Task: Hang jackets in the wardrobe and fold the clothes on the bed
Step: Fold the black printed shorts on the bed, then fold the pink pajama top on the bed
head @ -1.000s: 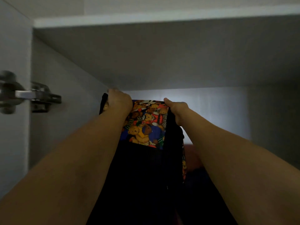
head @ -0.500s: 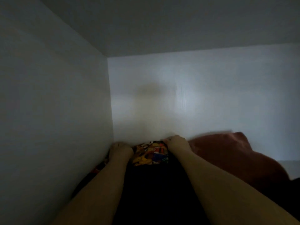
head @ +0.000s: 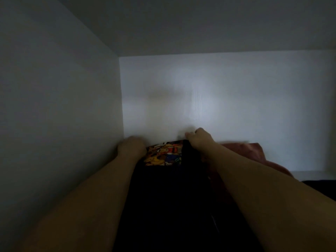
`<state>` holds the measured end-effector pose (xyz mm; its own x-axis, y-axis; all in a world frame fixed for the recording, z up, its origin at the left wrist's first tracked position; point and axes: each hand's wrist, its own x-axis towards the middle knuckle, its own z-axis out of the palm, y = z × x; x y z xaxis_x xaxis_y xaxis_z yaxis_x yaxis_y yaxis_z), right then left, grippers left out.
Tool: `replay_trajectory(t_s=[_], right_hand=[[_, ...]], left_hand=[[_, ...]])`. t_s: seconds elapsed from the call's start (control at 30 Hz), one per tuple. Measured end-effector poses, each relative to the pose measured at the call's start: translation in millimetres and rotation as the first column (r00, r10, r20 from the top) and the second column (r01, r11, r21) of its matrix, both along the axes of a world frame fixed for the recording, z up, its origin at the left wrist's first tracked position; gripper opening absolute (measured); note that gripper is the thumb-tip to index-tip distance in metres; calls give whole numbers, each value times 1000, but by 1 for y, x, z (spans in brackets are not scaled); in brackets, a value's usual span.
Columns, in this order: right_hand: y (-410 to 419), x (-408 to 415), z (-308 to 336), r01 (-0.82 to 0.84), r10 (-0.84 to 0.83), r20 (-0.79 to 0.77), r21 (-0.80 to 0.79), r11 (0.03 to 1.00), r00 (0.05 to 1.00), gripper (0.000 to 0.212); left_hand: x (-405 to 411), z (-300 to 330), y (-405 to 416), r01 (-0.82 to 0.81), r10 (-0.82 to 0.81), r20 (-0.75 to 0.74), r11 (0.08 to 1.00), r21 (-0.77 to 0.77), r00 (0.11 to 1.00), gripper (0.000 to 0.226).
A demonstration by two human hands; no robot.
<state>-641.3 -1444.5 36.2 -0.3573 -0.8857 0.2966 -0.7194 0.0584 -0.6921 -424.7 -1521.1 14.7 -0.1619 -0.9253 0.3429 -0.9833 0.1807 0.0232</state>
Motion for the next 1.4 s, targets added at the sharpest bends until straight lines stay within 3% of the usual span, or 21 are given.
replay_trajectory(t_s=[0.13, 0.27, 0.5, 0.77, 0.9, 1.13, 1.4], right_hand=[[78, -27, 24, 72, -85, -153, -87, 994, 985, 57], [172, -64, 32, 157, -184, -259, -121, 980, 948, 57], [371, -132, 32, 349, -362, -368, -106, 931, 856, 63], [594, -162, 16, 533, -510, -413, -66, 843, 755, 68], [700, -154, 6, 620, -580, -445, -68, 782, 683, 63], [880, -117, -20, 810, -752, -458, -108, 576, 474, 60], [1096, -26, -56, 943, -853, -445, -55, 328, 271, 59]], left_hand=[[-28, 33, 52, 155, -162, -43, 977, -145, 986, 37], [-88, 47, 125, 345, -358, 3, 898, -272, 934, 57], [-184, 57, 291, 587, -604, 42, 753, -296, 796, 52], [-258, 43, 492, 746, -770, 41, 602, -284, 637, 51], [-284, 33, 580, 822, -850, 55, 486, -297, 523, 50], [-331, -3, 733, 930, -958, 106, 227, -290, 267, 45], [-288, -34, 961, 964, -990, 132, -73, -256, -40, 48]])
